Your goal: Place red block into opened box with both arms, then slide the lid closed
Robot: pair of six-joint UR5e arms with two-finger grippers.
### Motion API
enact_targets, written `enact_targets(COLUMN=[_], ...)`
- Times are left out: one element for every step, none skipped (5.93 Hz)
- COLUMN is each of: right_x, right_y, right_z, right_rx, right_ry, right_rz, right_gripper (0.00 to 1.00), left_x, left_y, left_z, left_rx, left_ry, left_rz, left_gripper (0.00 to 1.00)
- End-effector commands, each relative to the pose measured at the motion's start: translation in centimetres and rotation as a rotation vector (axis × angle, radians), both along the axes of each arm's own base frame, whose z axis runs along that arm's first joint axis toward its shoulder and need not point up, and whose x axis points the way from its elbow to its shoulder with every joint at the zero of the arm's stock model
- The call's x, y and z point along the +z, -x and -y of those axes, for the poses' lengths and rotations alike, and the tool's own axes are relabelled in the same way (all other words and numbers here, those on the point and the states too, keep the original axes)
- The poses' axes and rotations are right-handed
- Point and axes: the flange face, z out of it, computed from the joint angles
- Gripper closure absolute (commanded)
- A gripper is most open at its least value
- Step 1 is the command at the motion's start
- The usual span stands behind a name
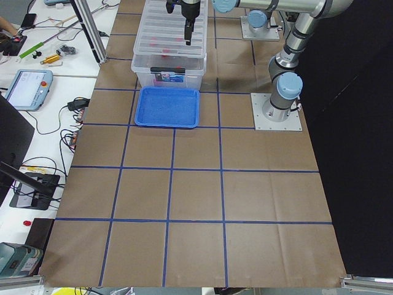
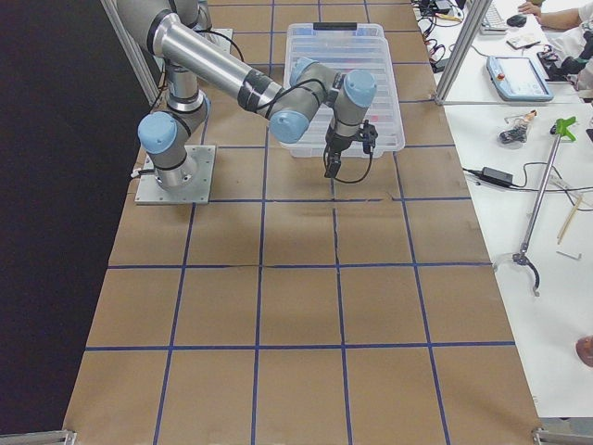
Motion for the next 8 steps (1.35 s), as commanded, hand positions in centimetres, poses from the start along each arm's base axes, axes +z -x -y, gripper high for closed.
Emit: enact_targets(right_x=[0.2, 0.4, 0.5, 2.0, 6.9, 10.8, 13.7, 15.2], right_y=[-4.5, -5.8, -6.7, -6.3, -5.7, -6.3, -9.9, -16.3], right_z=[0.2, 0.3, 0.4, 1.0, 1.2, 0.1, -2.0, -3.1], right_rx=[0.013, 0.006, 0.024, 0.042, 0.048, 0.041, 0.026, -0.02], right_ry=[0.002, 0.003, 0.005, 0.028, 0.092, 0.149, 0.17, 0.192], right_rz=[-0.004, -0.01, -0.013, -0.042, -0.12, -0.146, -0.14, -0.134], right_gripper=[0.0, 0.0, 0.0, 0.0, 0.0, 0.0, 0.0, 0.0], left_x=[0.2, 0.2, 0.2, 0.2, 0.3, 0.4, 0.3, 0.3], left_y=[0.0, 0.0, 0.0, 0.0, 0.0, 0.0, 0.0, 0.0], left_z=[0.0, 0.0, 0.0, 0.0, 0.0, 0.0, 0.0, 0.0], left_rx=[0.0, 0.0, 0.0, 0.0, 0.003, 0.003, 0.001, 0.001], left_ry=[0.004, 0.004, 0.004, 0.004, 0.006, 0.007, 0.006, 0.004], left_rz=[-0.001, -0.001, -0.001, -0.001, -0.002, -0.002, -0.002, -0.002], left_gripper=[0.02, 0.02, 0.02, 0.02, 0.02, 0.02, 0.02, 0.02])
